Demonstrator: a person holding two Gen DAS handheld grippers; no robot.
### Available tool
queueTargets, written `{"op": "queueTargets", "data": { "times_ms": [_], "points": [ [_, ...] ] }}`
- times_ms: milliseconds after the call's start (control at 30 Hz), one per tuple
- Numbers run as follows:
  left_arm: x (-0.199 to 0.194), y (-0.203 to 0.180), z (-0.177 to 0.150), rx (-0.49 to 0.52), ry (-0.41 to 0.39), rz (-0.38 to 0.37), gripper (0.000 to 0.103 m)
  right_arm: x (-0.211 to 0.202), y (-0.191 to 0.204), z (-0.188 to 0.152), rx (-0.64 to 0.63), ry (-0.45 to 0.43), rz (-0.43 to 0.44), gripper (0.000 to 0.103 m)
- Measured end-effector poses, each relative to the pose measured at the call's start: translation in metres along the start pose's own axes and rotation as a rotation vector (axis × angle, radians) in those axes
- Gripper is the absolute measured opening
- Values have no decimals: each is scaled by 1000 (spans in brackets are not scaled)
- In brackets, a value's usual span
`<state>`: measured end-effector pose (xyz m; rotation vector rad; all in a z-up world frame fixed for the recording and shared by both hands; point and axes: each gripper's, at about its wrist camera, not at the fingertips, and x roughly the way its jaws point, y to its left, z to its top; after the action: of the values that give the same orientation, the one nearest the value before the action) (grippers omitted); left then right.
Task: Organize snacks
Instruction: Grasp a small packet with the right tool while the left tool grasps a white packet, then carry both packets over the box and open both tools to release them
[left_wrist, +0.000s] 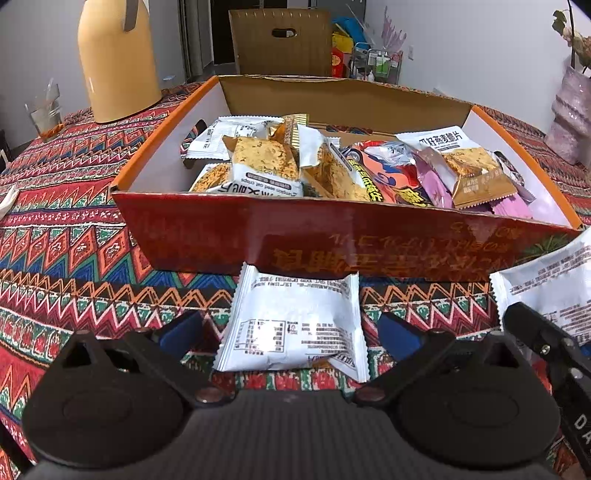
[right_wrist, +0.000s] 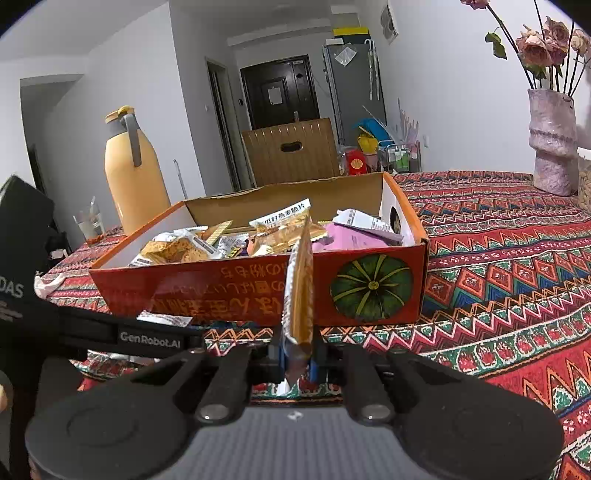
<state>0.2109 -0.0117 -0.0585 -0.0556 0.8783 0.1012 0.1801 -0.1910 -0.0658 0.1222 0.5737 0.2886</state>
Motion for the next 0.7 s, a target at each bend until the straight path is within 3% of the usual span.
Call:
{"op": "queueTargets", "data": {
  "times_ms": [133, 467, 700],
  "points": [
    [-10, 2, -3, 10, -32, -7, 69, 1, 1, 1, -6, 3, 1, 11],
    [-37, 13, -12, -21, -99, -39, 66, -10, 7, 4, -30, -14, 17, 11],
    [-77, 12, -7, -1, -217, -84, 66, -26, 9, 20, -40, -68, 20, 11]
  ]
}}
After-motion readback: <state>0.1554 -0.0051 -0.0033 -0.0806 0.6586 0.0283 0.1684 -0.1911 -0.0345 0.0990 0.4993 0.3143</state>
